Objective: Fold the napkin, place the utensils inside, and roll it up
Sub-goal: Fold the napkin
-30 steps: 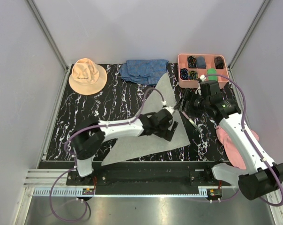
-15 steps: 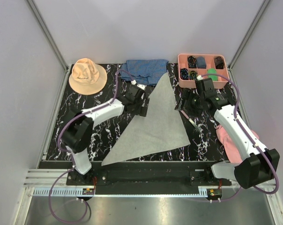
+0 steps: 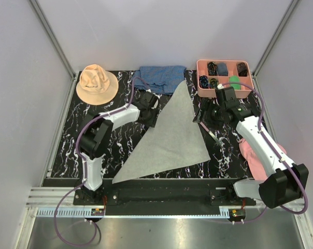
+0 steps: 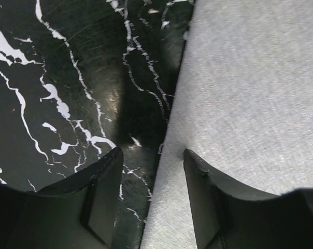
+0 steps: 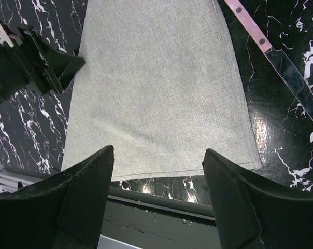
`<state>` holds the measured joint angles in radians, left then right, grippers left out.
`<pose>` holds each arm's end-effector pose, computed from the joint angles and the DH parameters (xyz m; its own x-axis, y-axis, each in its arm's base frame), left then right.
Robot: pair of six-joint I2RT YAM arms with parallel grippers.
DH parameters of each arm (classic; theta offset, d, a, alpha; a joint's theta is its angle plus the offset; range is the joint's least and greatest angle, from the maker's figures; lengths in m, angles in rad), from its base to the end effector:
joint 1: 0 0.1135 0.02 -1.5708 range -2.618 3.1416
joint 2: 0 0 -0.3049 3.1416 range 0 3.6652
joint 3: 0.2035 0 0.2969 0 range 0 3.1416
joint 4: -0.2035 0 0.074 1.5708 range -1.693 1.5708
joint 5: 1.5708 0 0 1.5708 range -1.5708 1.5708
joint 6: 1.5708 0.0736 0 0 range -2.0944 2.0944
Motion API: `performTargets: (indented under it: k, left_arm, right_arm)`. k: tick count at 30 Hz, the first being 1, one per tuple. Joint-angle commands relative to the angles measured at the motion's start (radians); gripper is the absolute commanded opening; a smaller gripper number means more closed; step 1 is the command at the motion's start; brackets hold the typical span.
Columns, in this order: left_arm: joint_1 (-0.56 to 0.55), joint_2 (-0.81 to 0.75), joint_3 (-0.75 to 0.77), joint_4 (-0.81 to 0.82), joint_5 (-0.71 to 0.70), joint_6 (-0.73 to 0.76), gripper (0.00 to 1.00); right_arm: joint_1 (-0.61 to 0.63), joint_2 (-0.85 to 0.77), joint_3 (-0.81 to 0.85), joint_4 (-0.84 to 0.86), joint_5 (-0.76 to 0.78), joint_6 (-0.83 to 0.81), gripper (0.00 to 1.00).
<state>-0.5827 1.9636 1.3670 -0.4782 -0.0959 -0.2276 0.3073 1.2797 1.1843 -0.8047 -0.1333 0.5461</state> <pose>0.4055 -0.2588 0.1519 -0.8304 0.2783 -0.4826 0.3309 0.9433 -0.0253 0.3011 0.1058 0.3225 -0.8347 0.2752 -0.4771 0.0643 0.9090 0.4118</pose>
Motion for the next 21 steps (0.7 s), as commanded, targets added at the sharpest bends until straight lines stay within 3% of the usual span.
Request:
performTargets:
  k: [1, 9, 16, 21]
  left_arm:
    - [0.017, 0.006, 0.049, 0.000, 0.076, 0.022, 0.53]
    - [0.018, 0.020, 0.067, -0.025, 0.201, 0.024, 0.53]
    - [0.026, 0.066, 0.150, -0.118, 0.222, 0.031, 0.55]
    - [0.026, 0.107, 0.213, -0.212, 0.243, 0.051, 0.49]
  right_arm:
    - [-0.004, 0.001, -0.012, 0.029, -0.022, -0.006, 0.79]
    - [-0.004, 0.000, -0.025, 0.036, -0.032, -0.003, 0.79]
    - [-0.004, -0.016, -0.034, 0.042, -0.045, 0.005, 0.79]
    - [-0.004, -0.022, -0.032, 0.044, -0.045, 0.005, 0.79]
